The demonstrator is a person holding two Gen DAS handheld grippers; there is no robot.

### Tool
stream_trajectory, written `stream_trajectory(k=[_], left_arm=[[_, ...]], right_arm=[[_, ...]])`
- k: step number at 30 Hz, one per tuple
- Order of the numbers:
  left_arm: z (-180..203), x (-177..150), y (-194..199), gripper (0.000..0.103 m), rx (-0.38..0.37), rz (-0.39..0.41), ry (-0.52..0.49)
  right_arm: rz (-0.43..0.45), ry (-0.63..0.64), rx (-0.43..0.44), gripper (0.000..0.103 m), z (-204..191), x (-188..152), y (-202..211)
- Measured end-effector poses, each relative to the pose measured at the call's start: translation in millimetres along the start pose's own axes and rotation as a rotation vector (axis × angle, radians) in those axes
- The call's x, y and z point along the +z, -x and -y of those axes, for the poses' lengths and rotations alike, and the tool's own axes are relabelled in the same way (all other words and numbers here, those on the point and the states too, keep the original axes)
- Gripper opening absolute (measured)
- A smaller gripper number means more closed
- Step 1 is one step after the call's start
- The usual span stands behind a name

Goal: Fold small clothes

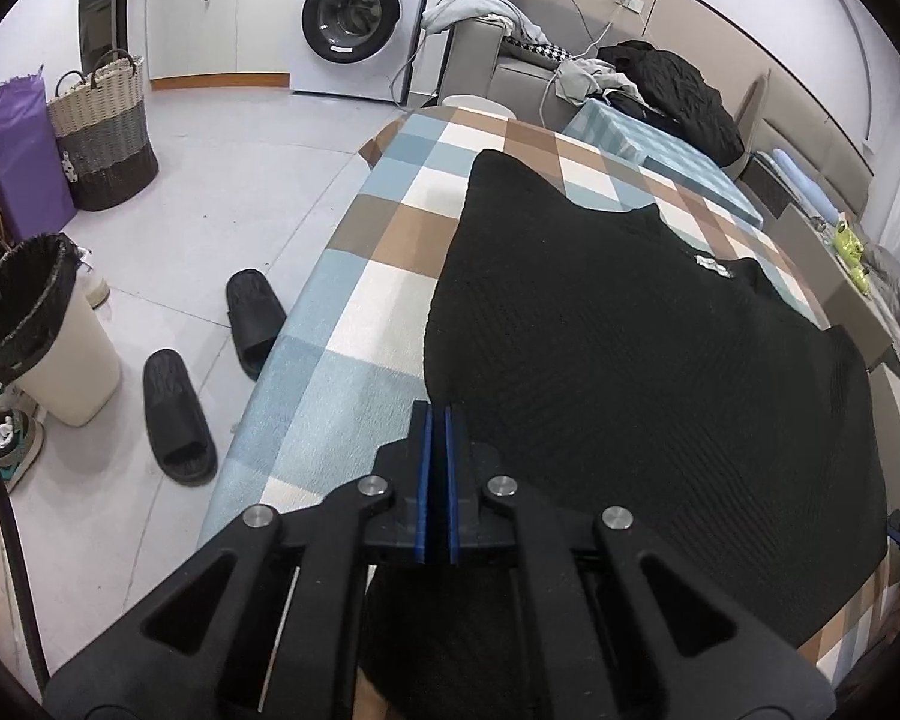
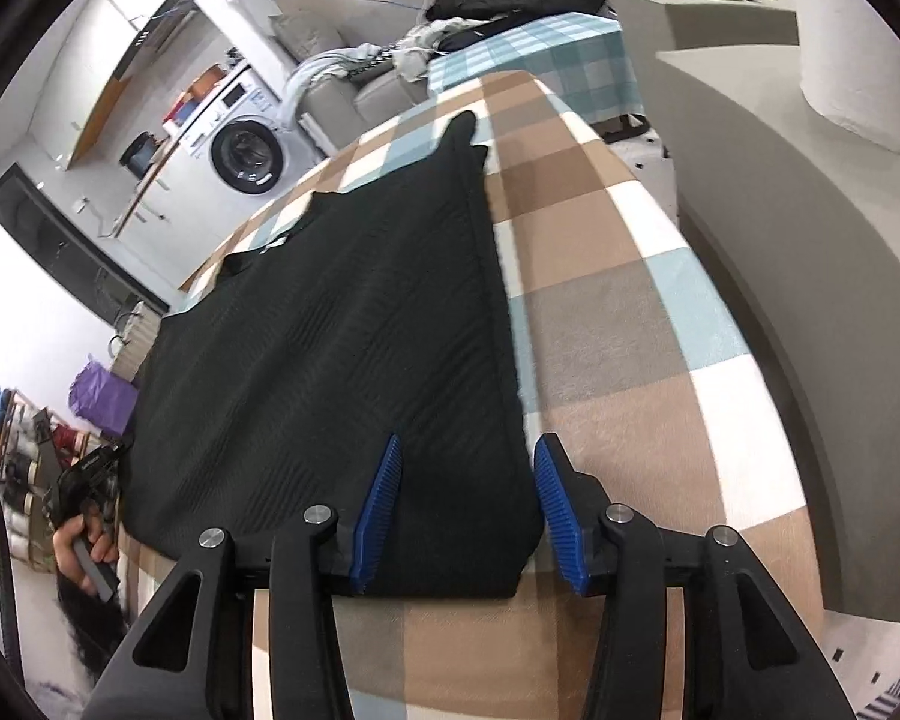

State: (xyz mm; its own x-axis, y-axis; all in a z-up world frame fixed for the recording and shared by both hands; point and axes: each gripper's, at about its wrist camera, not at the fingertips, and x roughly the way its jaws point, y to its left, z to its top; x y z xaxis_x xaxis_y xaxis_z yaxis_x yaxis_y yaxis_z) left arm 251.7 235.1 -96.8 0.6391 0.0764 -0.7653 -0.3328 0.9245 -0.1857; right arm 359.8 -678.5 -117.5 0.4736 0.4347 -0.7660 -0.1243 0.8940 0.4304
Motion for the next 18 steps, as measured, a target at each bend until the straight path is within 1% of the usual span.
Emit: stream_trajectory(k=[1,3,4,5,6,7,8,9,11,12,13,15,16,17,18], left_arm=[[0,-1,1,0.006,0.008,-0.004,-0.003],[-1,-4,5,0.01,0.016,-0.011,-0.009],[-2,-6,7,0.01,0.016,-0.011,-0.008],[-2,-8,9,0.01,0.015,-0.011,-0.005],[-4,-10,12,0.011,0.015,-0.013,-0.002],[-5,-12,15,0.012,0.018,-0.015,0.002],[-6,-15,17,0.012,0.018,-0.014,0.007],[-7,-19,21,0.013,0.018,-0.016,0.009],[-8,-27,30,0.016,0.028,-0.013,0.01],[-10,-31,33,0.02,0.033,-0.013,0.012],[-11,-35,37,0.024,0.037,-0.014,0.016],[-16,-46,43,0.025,0.034,-0.017,0.036],[-18,-51,45,0.025,0.029,-0.024,0.042],[-19,-55,47,0.025,0.028,-0.033,0.045],[-19,-60,49,0.025,0.031,-0.038,0.045]], right_arm=[[-0.006,0.009,0.002,0.052,-2,-2,-1],[-0.024,0.041,-0.006,0.052,-9,-3,-6],[-0.028,0.056,-0.01,0.051,-13,-3,-8],[-0.031,0.072,-0.016,0.048,-16,-5,-9],[-0.027,0.097,-0.036,0.033,-23,-6,-11],[-0.018,0.115,-0.048,0.025,-27,-6,-11],[-0.009,0.133,-0.048,0.012,-32,-5,-11],[0.028,0.164,-0.036,0.009,-40,-5,-4],[0.085,0.188,-0.041,0.008,-46,-5,8],[0.102,0.18,-0.047,0.008,-45,-5,13],[0.095,0.169,-0.069,0.008,-41,-6,12],[0.053,0.151,-0.126,0.008,-34,-8,3],[0.034,0.137,-0.139,0.008,-31,-9,-1],[0.03,0.129,-0.144,0.01,-30,-10,-2],[0.038,0.115,-0.138,0.014,-29,-9,0]])
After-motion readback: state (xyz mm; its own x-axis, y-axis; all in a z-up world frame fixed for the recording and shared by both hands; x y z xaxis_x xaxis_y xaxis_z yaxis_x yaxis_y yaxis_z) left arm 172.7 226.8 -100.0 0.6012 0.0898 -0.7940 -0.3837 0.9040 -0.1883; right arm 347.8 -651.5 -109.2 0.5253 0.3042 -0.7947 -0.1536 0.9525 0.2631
